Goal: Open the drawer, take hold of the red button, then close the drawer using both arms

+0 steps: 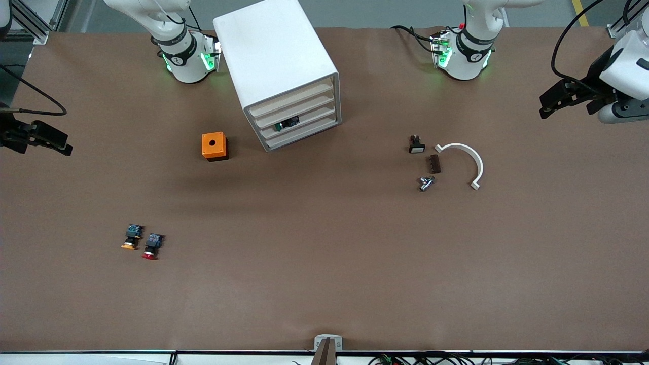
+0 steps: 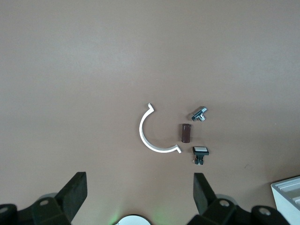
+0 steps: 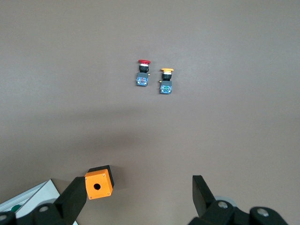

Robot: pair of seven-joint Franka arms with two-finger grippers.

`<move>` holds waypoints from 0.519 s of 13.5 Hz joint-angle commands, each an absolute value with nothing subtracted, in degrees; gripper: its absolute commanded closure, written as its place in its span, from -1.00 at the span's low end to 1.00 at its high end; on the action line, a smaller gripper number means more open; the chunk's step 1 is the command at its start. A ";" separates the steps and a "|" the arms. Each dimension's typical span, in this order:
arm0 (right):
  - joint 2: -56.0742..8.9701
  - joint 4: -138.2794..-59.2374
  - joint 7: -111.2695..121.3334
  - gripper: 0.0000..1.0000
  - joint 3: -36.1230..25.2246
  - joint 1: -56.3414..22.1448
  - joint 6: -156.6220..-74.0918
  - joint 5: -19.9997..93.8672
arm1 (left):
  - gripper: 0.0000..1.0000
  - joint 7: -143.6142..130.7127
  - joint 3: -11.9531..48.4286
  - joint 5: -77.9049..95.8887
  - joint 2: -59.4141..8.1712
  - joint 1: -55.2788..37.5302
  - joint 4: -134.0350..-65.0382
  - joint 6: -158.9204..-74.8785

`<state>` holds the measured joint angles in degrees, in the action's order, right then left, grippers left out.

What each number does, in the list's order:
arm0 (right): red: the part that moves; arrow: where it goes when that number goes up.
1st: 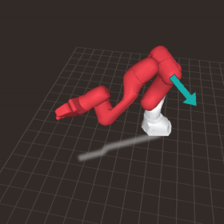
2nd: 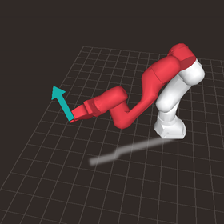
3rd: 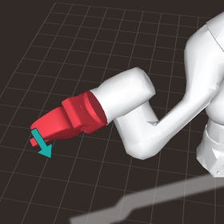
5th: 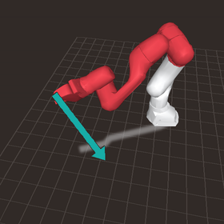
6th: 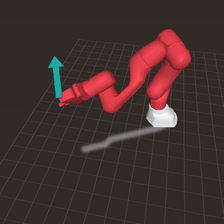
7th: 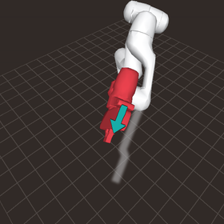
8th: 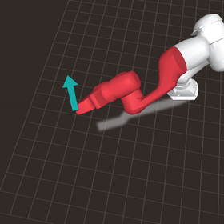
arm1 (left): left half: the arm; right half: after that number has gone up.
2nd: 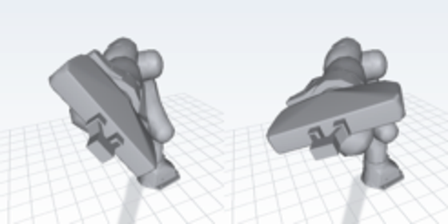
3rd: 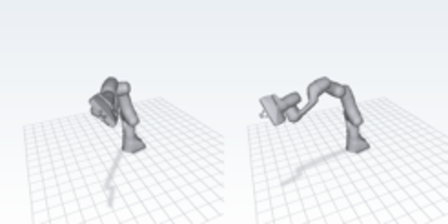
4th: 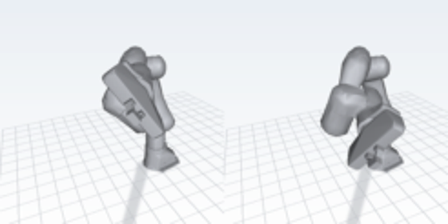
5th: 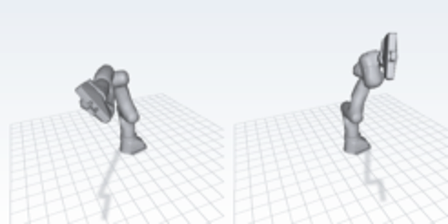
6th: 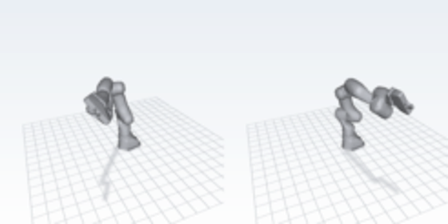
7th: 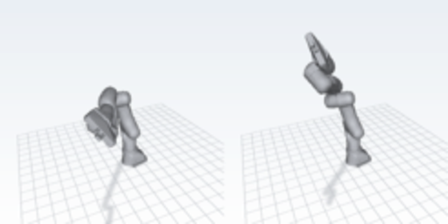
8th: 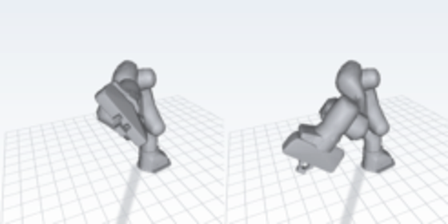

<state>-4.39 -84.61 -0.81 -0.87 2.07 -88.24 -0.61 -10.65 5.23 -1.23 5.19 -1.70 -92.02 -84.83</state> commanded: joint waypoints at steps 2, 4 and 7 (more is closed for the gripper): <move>-3.08 -85.43 -1.32 -1.00 0.00 2.99 -87.98 -0.26 | -0.99 -9.32 5.10 -0.44 8.96 -1.49 -95.79 -85.16; -3.08 -85.43 -1.32 -1.00 0.00 2.99 -87.98 -0.26 | -0.99 -9.32 5.19 -0.44 9.40 -1.49 -96.32 -85.17; -3.08 -85.43 -1.32 -1.00 -0.09 2.99 -87.98 -0.26 | -0.99 -8.88 5.19 -0.53 9.50 -1.50 -95.98 -85.17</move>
<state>-4.39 -84.61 -0.81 -0.87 2.07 -88.24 -0.61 -10.58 5.19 -1.23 8.14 -1.70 -94.99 -84.83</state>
